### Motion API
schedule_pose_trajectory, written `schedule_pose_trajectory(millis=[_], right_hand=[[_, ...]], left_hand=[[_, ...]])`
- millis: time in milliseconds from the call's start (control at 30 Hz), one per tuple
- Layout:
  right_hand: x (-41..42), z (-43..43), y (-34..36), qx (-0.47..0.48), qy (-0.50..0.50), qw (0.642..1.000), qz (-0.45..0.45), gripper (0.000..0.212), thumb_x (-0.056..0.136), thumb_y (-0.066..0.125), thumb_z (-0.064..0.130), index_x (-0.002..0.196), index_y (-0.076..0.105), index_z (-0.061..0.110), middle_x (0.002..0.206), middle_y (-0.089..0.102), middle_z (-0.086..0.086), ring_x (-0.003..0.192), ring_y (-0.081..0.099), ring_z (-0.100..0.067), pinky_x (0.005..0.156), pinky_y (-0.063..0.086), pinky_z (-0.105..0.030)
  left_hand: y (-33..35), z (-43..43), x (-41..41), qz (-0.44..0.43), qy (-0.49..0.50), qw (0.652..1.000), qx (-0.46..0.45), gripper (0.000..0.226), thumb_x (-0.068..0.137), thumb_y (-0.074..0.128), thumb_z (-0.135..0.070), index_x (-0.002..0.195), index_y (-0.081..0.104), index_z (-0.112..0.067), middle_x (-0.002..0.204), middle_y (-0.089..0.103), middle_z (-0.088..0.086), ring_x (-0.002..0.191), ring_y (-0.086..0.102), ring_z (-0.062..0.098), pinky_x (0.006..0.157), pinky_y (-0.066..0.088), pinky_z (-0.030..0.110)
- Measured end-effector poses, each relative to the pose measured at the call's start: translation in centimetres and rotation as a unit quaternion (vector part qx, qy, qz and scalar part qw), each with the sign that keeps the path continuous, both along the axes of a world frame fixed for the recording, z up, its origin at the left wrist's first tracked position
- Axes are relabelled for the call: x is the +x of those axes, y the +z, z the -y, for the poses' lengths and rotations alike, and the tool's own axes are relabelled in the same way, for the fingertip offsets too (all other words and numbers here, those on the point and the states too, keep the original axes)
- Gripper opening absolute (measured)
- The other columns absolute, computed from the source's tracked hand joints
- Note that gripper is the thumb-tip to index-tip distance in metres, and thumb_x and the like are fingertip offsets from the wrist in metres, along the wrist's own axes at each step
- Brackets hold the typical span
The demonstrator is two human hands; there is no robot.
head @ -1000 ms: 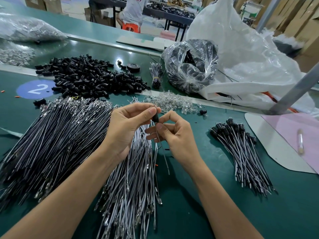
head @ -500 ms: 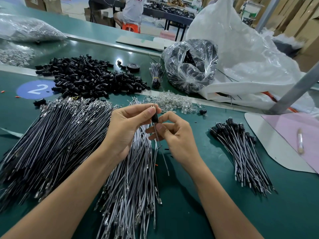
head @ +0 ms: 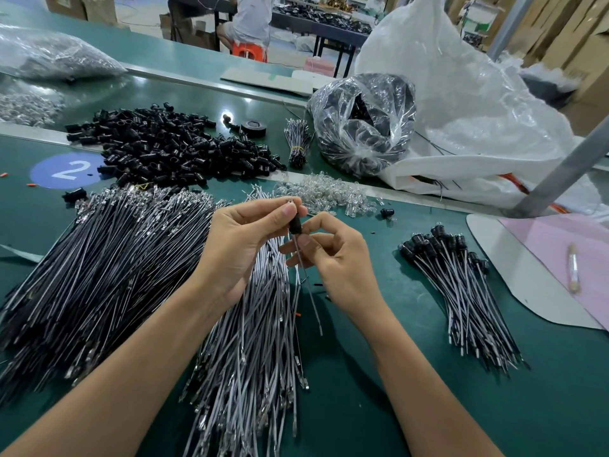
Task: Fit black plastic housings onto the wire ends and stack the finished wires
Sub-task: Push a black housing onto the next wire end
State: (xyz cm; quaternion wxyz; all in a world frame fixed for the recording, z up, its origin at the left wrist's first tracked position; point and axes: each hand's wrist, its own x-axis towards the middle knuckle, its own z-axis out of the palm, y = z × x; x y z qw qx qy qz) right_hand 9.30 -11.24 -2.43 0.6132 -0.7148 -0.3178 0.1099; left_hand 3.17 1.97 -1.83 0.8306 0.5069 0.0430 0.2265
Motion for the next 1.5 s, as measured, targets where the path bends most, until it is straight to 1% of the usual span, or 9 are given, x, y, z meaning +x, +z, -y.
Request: schedule_pose_trajectory(millis=[167, 233, 367, 500, 800, 1033, 1133, 1300, 1500], right_hand=[[-0.1, 0.0, -0.2, 0.006, -0.026, 0.999, 0.037, 0.017, 0.092, 0.062, 0.002, 0.081, 0.060, 0.014, 0.076, 0.073, -0.014, 0.068, 0.069, -0.038, 0.067, 0.055, -0.055], [-0.2, 0.0, -0.2, 0.012, -0.037, 0.998, 0.050, 0.018, 0.091, 0.064, 0.003, 0.080, 0.061, 0.016, 0.075, 0.073, -0.012, 0.066, 0.069, -0.035, 0.066, 0.054, -0.057], [-0.2, 0.0, -0.2, 0.020, -0.044, 0.998, 0.049, 0.017, 0.090, 0.065, 0.002, 0.081, 0.063, 0.016, 0.076, 0.074, -0.009, 0.066, 0.072, -0.025, 0.066, 0.058, -0.051], [-0.2, 0.0, -0.2, 0.019, -0.044, 0.998, 0.047, 0.018, 0.089, 0.066, 0.002, 0.079, 0.063, 0.017, 0.076, 0.074, -0.009, 0.068, 0.072, -0.029, 0.068, 0.056, -0.055], [-0.2, -0.1, 0.0, 0.035, -0.023, 0.999, 0.009, 0.006, 0.082, 0.077, 0.006, 0.087, 0.074, 0.006, 0.077, 0.074, -0.010, 0.070, 0.072, -0.028, 0.073, 0.061, -0.042], [-0.4, -0.5, -0.2, 0.075, -0.007, 0.997, 0.021, 0.016, 0.084, 0.073, 0.003, 0.089, 0.075, 0.019, 0.081, 0.075, -0.010, 0.075, 0.071, -0.024, 0.074, 0.059, -0.036], [-0.6, -0.7, -0.5, 0.086, -0.012, 0.995, 0.042, 0.012, 0.085, 0.072, 0.008, 0.090, 0.074, 0.018, 0.082, 0.075, -0.007, 0.078, 0.072, -0.026, 0.075, 0.059, -0.040], [-0.7, -1.0, -0.7, 0.111, -0.003, 0.994, 0.014, 0.005, 0.088, 0.066, 0.004, 0.088, 0.070, 0.007, 0.076, 0.073, -0.006, 0.070, 0.071, -0.016, 0.069, 0.056, -0.027], [-0.6, -0.9, -0.7, 0.101, -0.010, 0.995, 0.016, 0.013, 0.089, 0.065, 0.000, 0.083, 0.068, 0.011, 0.072, 0.072, -0.001, 0.070, 0.072, -0.014, 0.069, 0.056, -0.026]], left_hand=[[0.0, 0.0, 0.0, 0.003, 0.003, 1.000, 0.003, 0.017, 0.067, 0.074, -0.017, 0.082, 0.080, -0.013, 0.084, 0.076, 0.008, 0.082, 0.072, 0.014, 0.076, 0.055, 0.021], [0.1, -0.1, 0.0, 0.002, 0.009, 1.000, 0.003, 0.019, 0.064, 0.077, -0.020, 0.081, 0.080, -0.013, 0.083, 0.076, 0.007, 0.082, 0.071, 0.014, 0.077, 0.056, 0.022], [0.1, -0.2, -0.2, -0.002, 0.010, 1.000, 0.005, 0.016, 0.065, 0.077, -0.018, 0.080, 0.079, -0.013, 0.084, 0.076, 0.006, 0.083, 0.071, 0.014, 0.082, 0.056, 0.024], [0.1, -0.2, -0.3, -0.001, 0.009, 1.000, 0.005, 0.011, 0.069, 0.073, -0.014, 0.078, 0.079, -0.012, 0.084, 0.076, 0.007, 0.083, 0.071, 0.014, 0.077, 0.055, 0.022], [0.3, 0.4, -0.5, -0.007, 0.023, 1.000, 0.009, 0.006, 0.069, 0.073, -0.016, 0.073, 0.078, -0.016, 0.081, 0.075, 0.002, 0.077, 0.068, 0.010, 0.070, 0.052, 0.018], [0.2, 0.8, -0.3, 0.029, 0.066, 0.997, 0.027, 0.014, 0.071, 0.071, -0.007, 0.068, 0.077, -0.019, 0.085, 0.075, 0.005, 0.091, 0.068, 0.017, 0.083, 0.051, 0.027], [0.2, 0.9, -0.3, 0.039, 0.074, 0.996, 0.035, 0.016, 0.074, 0.069, -0.005, 0.066, 0.075, -0.018, 0.092, 0.075, 0.008, 0.094, 0.068, 0.018, 0.082, 0.052, 0.028], [0.1, 1.0, -0.3, 0.047, 0.105, 0.991, 0.075, 0.019, 0.081, 0.069, 0.003, 0.072, 0.073, -0.013, 0.100, 0.075, 0.007, 0.083, 0.070, 0.012, 0.067, 0.054, 0.020], [0.1, 1.0, -0.2, 0.045, 0.098, 0.991, 0.073, 0.006, 0.077, 0.072, -0.005, 0.082, 0.073, -0.007, 0.093, 0.076, 0.006, 0.088, 0.070, 0.014, 0.073, 0.053, 0.021]])
